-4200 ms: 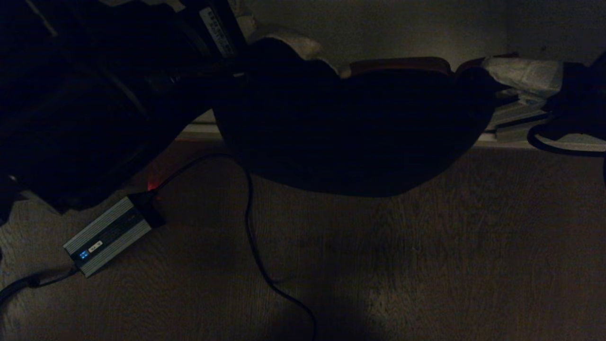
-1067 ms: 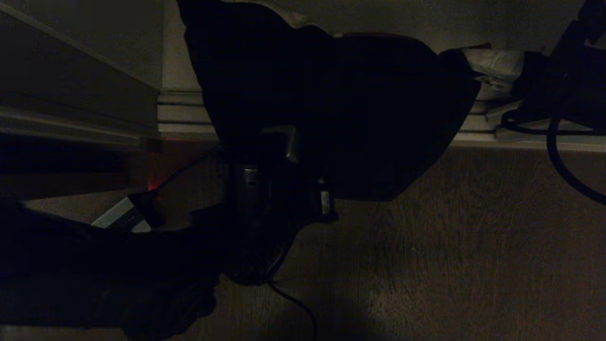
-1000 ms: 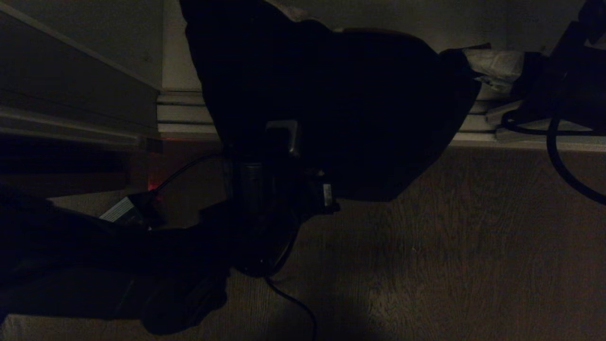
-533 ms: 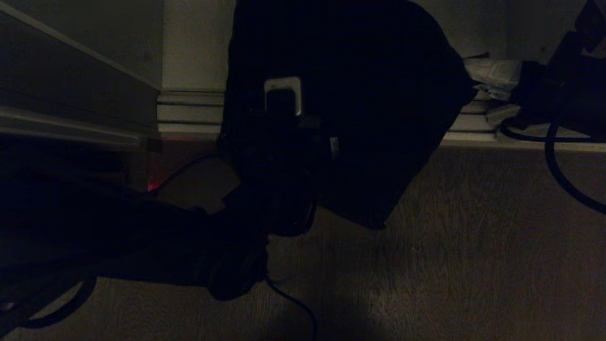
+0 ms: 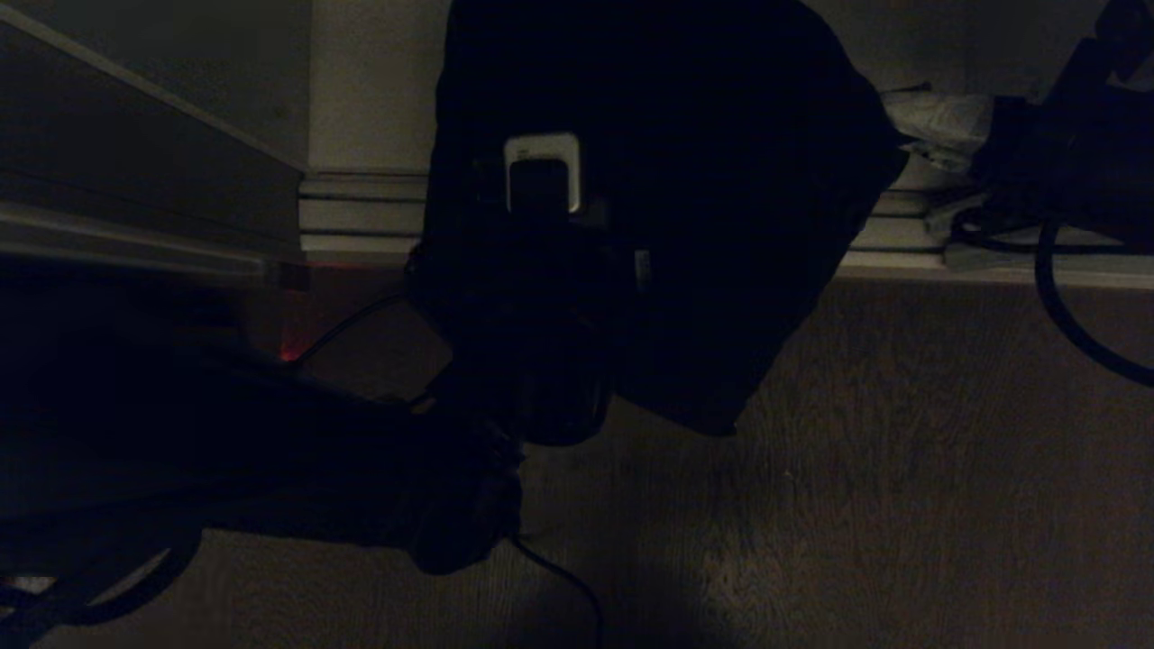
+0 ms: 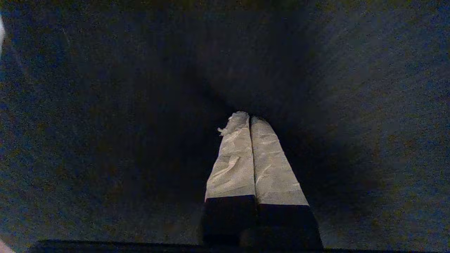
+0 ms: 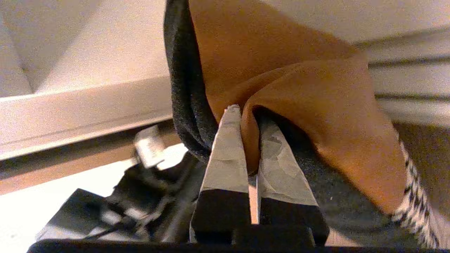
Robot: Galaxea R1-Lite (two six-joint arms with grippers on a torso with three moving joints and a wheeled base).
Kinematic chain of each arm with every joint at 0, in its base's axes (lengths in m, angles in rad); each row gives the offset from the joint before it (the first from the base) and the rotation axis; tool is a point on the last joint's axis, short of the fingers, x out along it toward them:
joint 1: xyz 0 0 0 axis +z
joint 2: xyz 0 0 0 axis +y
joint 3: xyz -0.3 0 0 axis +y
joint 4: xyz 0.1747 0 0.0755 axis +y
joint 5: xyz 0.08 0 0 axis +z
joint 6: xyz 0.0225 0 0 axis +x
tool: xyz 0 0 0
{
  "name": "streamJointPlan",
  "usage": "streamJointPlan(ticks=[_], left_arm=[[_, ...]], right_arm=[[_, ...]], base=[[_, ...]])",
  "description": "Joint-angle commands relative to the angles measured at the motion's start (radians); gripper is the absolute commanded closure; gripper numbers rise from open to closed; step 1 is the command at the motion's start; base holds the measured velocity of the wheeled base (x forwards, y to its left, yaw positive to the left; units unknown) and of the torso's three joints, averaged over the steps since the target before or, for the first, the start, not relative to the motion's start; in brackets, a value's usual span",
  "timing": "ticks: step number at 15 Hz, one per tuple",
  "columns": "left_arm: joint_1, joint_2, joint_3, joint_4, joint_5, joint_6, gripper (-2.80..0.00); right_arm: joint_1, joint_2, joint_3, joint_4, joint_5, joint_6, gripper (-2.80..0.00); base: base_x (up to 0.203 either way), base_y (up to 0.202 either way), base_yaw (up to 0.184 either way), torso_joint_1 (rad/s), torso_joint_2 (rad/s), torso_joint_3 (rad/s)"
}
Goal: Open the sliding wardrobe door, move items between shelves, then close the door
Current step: Place the pillow on the lower shelf
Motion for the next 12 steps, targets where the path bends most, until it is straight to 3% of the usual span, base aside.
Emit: streamJointPlan(ticks=[1,4,7,10,12], left_arm=[[-0.040,-0.094,0.041,0.011,0.002,0.010,0.00],[-0.127,-0.162,0.182,0.055,-0.003,0.013,0.00],[-0.163,-0.156,0.307,0.052,-0.010,-0.003,0.00],[-0.154,-0.089,0.327,0.050,-0.013,-0.067,0.00],[-0.099,-0.028,0.320,0.049,-0.023,-0.091,0.00]], right_arm=[[0.001,0.015,-0.031,-0.004,0.002,0.004,0.00],[0.001,0.025,-0.048,-0.004,0.003,0.004,0.00],[0.001,0.042,-0.067,-0.004,-0.003,0.004,0.00],[0.001,0.042,-0.064,-0.004,-0.003,0.004,0.00],[0.001,0.042,-0.064,-0.005,-0.003,0.003,0.00]], base=[[0.000,0.000,0.000,0.000,0.00,0.000],[0.000,0.000,0.000,0.000,0.00,0.000],[0.000,0.000,0.000,0.000,0.00,0.000],[0.000,0.000,0.000,0.000,0.00,0.000],[0.000,0.000,0.000,0.000,0.00,0.000]])
